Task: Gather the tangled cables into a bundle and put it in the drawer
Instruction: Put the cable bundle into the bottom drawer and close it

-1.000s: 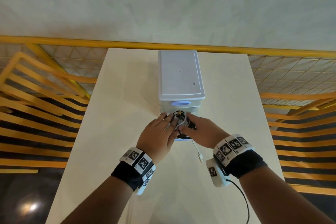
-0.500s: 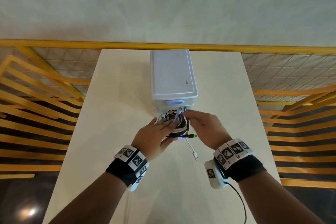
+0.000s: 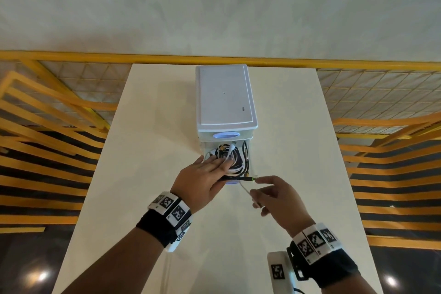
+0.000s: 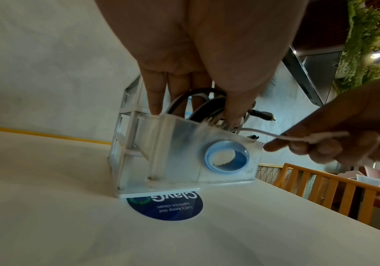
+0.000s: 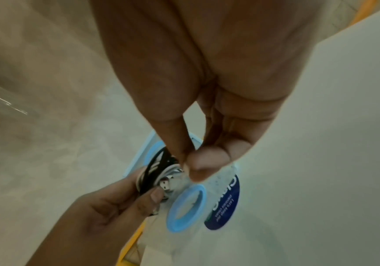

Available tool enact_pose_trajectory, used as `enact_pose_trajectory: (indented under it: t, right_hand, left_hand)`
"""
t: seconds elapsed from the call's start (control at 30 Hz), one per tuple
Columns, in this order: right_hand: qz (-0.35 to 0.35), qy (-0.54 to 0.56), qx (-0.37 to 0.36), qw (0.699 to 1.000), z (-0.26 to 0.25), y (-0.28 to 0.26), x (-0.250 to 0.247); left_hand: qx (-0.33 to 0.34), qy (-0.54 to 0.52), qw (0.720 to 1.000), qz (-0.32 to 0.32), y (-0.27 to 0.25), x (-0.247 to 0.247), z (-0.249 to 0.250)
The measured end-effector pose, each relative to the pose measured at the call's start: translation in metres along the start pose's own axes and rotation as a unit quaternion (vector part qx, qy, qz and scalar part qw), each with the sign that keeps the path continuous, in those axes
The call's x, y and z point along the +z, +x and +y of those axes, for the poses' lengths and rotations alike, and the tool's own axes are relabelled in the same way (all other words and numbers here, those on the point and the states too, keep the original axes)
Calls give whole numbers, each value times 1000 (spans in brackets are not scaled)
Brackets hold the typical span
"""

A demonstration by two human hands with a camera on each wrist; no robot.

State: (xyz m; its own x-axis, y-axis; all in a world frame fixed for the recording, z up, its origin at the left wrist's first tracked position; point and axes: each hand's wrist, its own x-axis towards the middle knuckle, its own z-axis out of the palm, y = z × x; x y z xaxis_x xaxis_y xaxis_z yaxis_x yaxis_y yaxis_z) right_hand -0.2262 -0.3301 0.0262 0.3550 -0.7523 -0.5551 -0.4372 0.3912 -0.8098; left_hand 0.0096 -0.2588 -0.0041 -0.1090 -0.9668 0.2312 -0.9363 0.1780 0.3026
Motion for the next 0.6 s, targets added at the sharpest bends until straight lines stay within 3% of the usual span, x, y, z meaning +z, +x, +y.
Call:
enact_pose_trajectory:
  t: [0.1,0.23,0.3,0.47,0.6]
  right_hand:
    - [47,42,-43,997,-9,-2,-3]
    - [27,237,-13,971,-21,-1,-9]
    - [46,246,-24,968,-25,7,-9]
    - [113,49,-79,989,-36,37,2]
    - [145,-145,-144,968,-32,49,5]
  left_hand:
    - [-3,-4,1000,12,-3,3,-1]
    - [-6,0,1000,15,-3,5,-1]
    - [-10,-1,1000,11,-3,5,-1]
    - [-16,-8,1000,6,-2,3,2]
    - [-18,-5,1000,0,-1,-1,4]
